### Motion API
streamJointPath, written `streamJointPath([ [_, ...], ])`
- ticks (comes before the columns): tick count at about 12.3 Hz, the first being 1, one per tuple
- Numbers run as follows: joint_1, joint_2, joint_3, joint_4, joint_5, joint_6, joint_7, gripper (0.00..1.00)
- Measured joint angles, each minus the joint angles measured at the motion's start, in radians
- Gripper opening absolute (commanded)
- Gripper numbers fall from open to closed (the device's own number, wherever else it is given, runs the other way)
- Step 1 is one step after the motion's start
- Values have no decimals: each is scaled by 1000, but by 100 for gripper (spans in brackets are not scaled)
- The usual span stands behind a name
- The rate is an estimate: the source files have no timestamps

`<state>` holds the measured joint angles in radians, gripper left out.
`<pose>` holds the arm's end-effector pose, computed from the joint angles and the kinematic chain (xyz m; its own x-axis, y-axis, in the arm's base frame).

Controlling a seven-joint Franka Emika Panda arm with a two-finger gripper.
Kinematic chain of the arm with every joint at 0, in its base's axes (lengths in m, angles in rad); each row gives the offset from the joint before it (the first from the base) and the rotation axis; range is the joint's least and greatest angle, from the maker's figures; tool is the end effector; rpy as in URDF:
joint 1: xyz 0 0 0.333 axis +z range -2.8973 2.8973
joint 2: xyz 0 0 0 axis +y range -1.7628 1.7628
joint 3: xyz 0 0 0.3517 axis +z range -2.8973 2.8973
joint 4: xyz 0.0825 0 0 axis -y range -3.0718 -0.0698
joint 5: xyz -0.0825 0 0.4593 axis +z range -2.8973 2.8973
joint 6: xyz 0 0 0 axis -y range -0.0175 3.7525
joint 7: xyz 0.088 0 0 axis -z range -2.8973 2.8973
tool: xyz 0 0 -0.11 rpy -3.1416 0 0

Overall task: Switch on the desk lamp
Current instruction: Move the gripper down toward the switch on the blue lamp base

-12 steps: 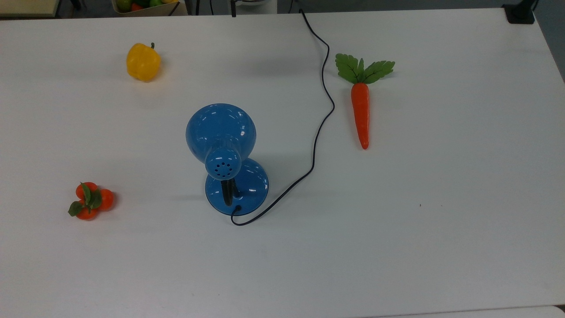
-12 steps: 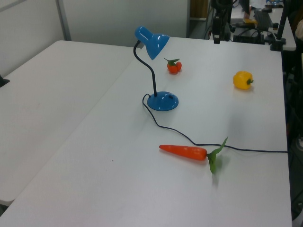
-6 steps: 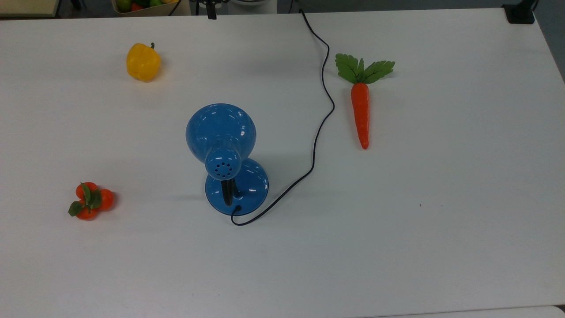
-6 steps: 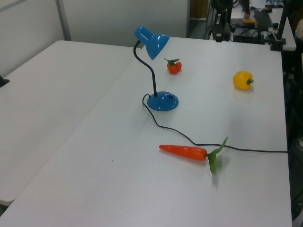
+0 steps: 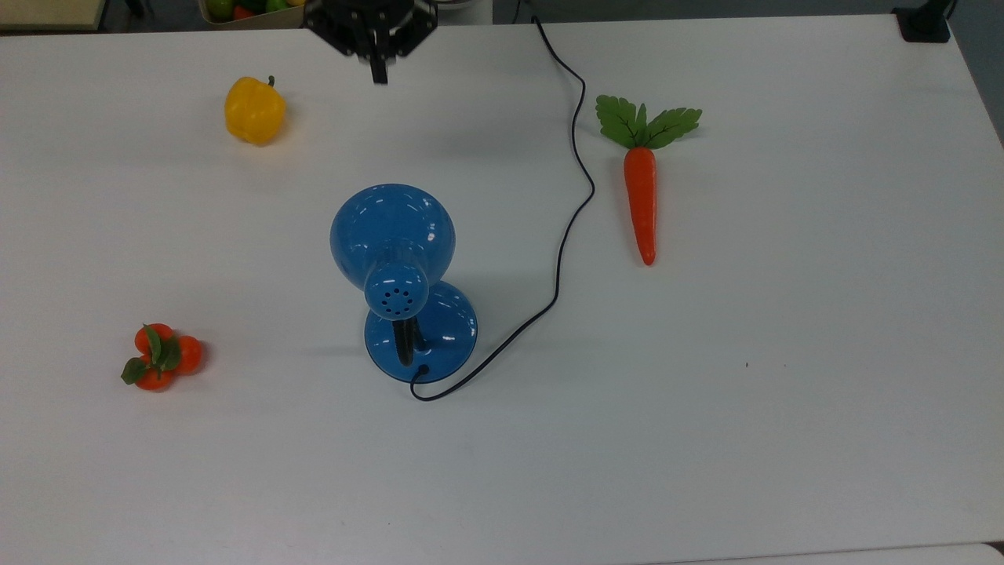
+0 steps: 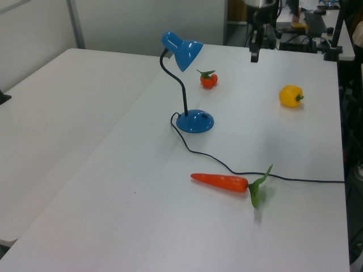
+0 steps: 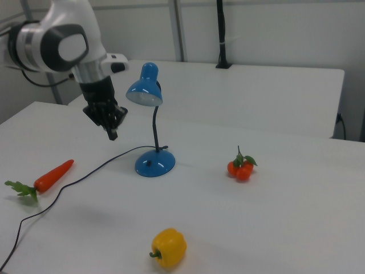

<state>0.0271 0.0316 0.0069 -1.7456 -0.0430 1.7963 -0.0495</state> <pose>0.6499 0.0183 0.5603 0.9955 0.0929 0.0168 0.0921 -0.9948 0.0427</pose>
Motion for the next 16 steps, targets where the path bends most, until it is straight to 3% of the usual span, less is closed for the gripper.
streamJointPath([
  [4,0,65,0,-51,0,134,-1,0],
  [16,24,282,1,-65,0,514,-1,0],
])
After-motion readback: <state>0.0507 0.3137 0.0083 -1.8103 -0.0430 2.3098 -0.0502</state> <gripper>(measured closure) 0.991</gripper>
